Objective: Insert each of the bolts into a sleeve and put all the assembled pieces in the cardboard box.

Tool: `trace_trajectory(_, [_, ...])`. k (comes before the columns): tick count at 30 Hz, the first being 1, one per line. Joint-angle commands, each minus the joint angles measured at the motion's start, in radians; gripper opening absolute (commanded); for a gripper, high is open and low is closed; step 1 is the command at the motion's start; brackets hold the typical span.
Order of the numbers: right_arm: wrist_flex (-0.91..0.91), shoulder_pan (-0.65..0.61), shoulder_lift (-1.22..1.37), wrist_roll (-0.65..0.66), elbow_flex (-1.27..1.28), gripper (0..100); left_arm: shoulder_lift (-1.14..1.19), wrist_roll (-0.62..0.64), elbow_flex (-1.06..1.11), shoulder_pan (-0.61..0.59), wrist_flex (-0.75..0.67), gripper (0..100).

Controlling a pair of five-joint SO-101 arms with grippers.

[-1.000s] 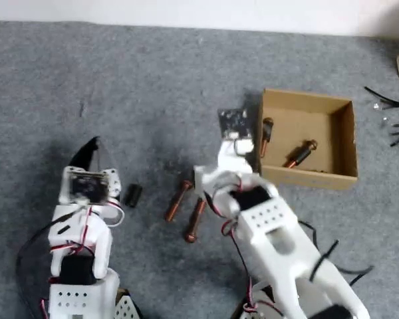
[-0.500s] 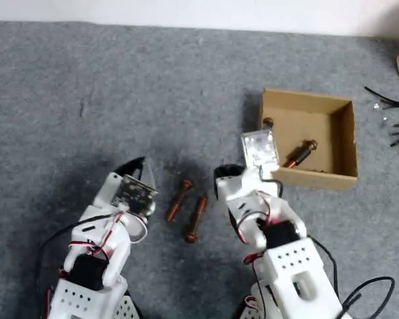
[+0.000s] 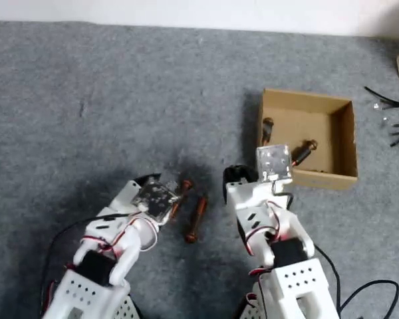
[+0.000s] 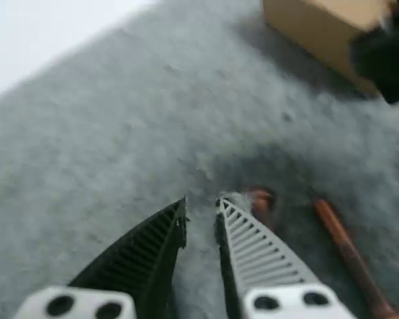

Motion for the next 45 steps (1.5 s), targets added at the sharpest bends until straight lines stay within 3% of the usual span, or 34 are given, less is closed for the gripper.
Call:
trace_trajectory(1, [-0.033,0.013,-0.053,0.003,0.004,0.4,0.251,-0.034,-0.124,0.042,-0.068,9])
trace_trajectory(11, [-0.033,0.013,-0.064,0.003,0.021,0.4,1.221,-0.040,-0.576,0.048,-0.120,9])
trace_trajectory(14, [-0.033,0.012,-0.064,0.005,0.022,0.4,1.351,-0.041,-0.711,0.048,-0.014,9])
trace_trajectory(17, [-0.033,0.012,-0.064,0.005,0.022,0.4,1.383,-0.043,-0.766,0.048,0.091,9])
trace_trajectory(28, [-0.033,0.015,-0.067,0.005,0.022,0.4,1.339,-0.086,-0.762,0.050,0.101,9])
trace_trajectory(33, [-0.033,0.015,-0.064,0.005,0.024,0.4,1.155,-0.084,-0.722,0.050,0.181,18])
trace_trajectory(38, [-0.033,0.015,-0.064,0.005,0.024,0.4,1.058,-0.086,-0.644,0.099,0.178,18])
trace_trajectory(45, [-0.033,0.015,-0.064,0.005,0.024,0.4,1.178,-0.084,-0.647,0.162,0.106,18])
